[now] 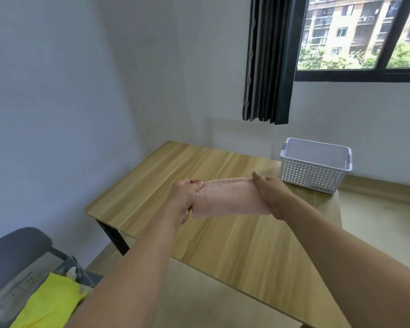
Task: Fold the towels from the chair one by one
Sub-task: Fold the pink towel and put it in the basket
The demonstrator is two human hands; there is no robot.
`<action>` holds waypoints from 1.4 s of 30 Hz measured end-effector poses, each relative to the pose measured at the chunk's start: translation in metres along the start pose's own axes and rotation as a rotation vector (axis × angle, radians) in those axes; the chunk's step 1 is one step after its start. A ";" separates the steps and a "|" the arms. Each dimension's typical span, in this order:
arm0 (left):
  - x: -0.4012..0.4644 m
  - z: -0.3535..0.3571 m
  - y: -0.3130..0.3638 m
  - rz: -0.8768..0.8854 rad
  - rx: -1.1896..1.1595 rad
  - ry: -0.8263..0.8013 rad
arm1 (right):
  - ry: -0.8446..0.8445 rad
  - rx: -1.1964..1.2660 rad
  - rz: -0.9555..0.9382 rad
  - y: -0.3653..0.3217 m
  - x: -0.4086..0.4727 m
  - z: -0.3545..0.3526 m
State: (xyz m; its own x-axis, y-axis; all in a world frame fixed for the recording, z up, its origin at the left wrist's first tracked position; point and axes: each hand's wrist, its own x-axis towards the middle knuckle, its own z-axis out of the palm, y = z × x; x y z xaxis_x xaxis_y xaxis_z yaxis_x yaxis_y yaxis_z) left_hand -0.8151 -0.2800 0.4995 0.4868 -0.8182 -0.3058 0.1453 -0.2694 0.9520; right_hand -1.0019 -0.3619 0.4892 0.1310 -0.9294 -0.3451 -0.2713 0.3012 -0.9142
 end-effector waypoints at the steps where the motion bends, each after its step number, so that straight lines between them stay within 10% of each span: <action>1: -0.002 0.019 0.000 0.004 -0.021 0.014 | -0.044 0.008 0.085 0.000 0.006 -0.020; 9: -0.011 0.126 -0.007 -0.002 -0.057 0.086 | -0.350 -0.069 0.228 -0.004 0.035 -0.134; 28: 0.051 0.386 0.017 0.081 0.355 -0.144 | -0.295 -0.437 -0.208 -0.042 0.240 -0.348; 42: 0.243 0.563 0.035 0.186 0.920 0.085 | -0.111 -0.687 -0.495 -0.069 0.488 -0.399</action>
State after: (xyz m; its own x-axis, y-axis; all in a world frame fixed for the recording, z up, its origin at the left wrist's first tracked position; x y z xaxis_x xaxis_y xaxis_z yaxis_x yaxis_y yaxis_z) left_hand -1.1763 -0.7746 0.4516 0.5001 -0.8585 -0.1138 -0.6609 -0.4632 0.5905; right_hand -1.2996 -0.9213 0.4684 0.4700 -0.8826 0.0085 -0.6717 -0.3639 -0.6453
